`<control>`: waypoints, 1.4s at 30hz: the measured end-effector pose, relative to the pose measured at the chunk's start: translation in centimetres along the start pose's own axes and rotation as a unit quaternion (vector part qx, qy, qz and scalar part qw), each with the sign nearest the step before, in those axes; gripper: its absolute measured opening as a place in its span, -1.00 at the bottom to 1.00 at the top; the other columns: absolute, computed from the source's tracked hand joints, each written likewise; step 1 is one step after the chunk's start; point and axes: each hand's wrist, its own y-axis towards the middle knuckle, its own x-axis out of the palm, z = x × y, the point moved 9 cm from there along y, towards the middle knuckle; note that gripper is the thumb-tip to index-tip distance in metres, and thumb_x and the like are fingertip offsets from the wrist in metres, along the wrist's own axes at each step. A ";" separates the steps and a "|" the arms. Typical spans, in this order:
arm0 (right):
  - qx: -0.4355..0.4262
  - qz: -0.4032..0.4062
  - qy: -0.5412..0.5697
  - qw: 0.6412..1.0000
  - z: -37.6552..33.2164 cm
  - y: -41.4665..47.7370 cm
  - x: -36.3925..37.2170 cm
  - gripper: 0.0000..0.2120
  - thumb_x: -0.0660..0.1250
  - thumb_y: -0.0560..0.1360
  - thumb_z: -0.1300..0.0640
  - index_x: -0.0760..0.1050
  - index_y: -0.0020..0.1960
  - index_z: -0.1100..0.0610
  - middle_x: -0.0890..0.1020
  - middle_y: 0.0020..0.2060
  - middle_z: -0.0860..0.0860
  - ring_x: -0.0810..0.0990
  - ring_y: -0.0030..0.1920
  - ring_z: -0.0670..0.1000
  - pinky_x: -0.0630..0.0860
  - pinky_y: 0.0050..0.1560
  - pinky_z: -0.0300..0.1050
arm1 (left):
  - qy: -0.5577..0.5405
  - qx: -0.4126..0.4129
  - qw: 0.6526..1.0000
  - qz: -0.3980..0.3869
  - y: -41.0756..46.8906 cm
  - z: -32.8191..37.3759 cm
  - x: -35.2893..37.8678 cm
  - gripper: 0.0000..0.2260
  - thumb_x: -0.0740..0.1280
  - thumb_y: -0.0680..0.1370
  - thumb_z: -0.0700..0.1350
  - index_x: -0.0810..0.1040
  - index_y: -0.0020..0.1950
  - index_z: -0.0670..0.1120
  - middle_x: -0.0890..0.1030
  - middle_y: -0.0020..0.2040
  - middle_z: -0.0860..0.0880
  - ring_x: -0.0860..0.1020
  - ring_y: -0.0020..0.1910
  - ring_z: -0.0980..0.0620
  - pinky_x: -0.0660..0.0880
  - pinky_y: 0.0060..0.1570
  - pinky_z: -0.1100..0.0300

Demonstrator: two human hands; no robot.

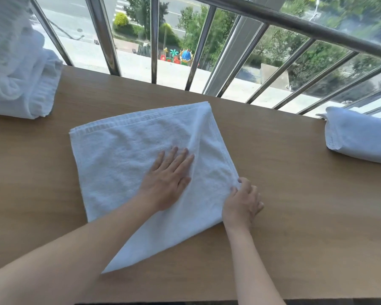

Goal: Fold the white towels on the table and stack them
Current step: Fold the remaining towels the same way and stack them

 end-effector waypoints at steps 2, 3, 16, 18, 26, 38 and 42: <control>-0.024 -0.008 0.016 1.000 1.2 0.2 -0.2 -0.72 0.25 0.59 0.28 0.46 0.30 0.16 0.51 0.15 0.14 0.46 0.16 0.19 0.19 0.18 0.07 | 0.011 0.003 1.000 -0.004 -0.1 -0.2 0.1 -0.46 -0.15 0.68 0.17 -0.09 0.65 0.05 -0.08 0.64 0.07 -0.21 0.61 0.01 -0.24 0.57 -0.03; -0.025 -0.012 0.025 0.999 2.1 0.2 -0.3 -0.71 0.23 0.59 0.30 0.46 0.30 0.16 0.50 0.14 0.14 0.47 0.15 0.19 0.20 0.18 0.07 | 0.021 0.003 1.000 -0.007 -0.2 -0.2 0.2 -0.45 -0.18 0.67 0.19 -0.07 0.65 0.05 -0.07 0.65 0.06 -0.20 0.61 0.00 -0.21 0.57 -0.04; -0.144 -0.003 0.128 0.981 -7.7 4.8 -1.1 -0.67 0.22 0.57 0.25 0.47 0.32 0.14 0.53 0.19 0.07 0.42 0.25 0.13 0.19 0.27 0.05 | -0.066 -0.124 0.983 0.120 -1.0 -5.5 -3.7 -0.54 0.03 0.67 0.05 0.39 0.51 -0.07 0.25 0.59 -0.06 0.15 0.59 -0.07 0.07 0.56 -0.03; -0.225 -0.016 0.131 0.965 -12.1 6.2 -0.4 -0.70 0.21 0.60 0.25 0.50 0.32 0.13 0.54 0.21 0.05 0.43 0.28 0.12 0.20 0.27 0.00 | -0.085 -0.198 0.962 0.166 -1.9 -9.4 -5.1 -0.60 0.10 0.66 -0.04 0.46 0.45 -0.11 0.33 0.55 -0.11 0.23 0.56 -0.13 0.12 0.52 -0.08; -0.375 -0.154 -0.010 0.914 -22.5 9.9 5.0 -0.39 0.14 0.50 0.35 0.32 0.50 -0.04 0.37 0.43 -0.07 0.22 0.47 0.04 0.07 0.41 0.03 | -0.060 -0.378 0.891 0.245 -6.1 -20.4 -9.4 -0.69 0.29 0.56 0.01 0.64 0.21 -0.11 0.62 0.16 -0.15 0.50 0.13 -0.26 0.35 0.14 -0.14; -0.354 -0.013 -0.006 0.935 -22.4 14.4 0.1 -0.79 0.24 0.53 0.29 0.58 0.07 0.10 0.50 -0.02 0.16 0.44 0.10 0.26 0.17 0.20 0.06 | -0.327 -0.372 0.784 0.374 -7.3 -22.8 -11.2 -0.88 0.51 0.46 0.08 0.60 -0.10 0.24 0.64 -0.11 0.28 0.56 -0.12 0.28 0.43 -0.22 0.47; -0.377 -0.062 -0.001 0.924 -24.8 15.4 1.8 -0.84 0.21 0.63 0.19 0.56 0.08 0.17 0.49 0.02 0.19 0.45 0.10 0.26 0.30 0.22 0.12 | -0.299 -0.424 0.787 0.332 -6.0 -24.3 -9.6 -0.89 0.50 0.49 0.00 0.60 -0.10 0.04 0.63 -0.11 0.07 0.56 -0.10 0.04 0.38 -0.20 0.23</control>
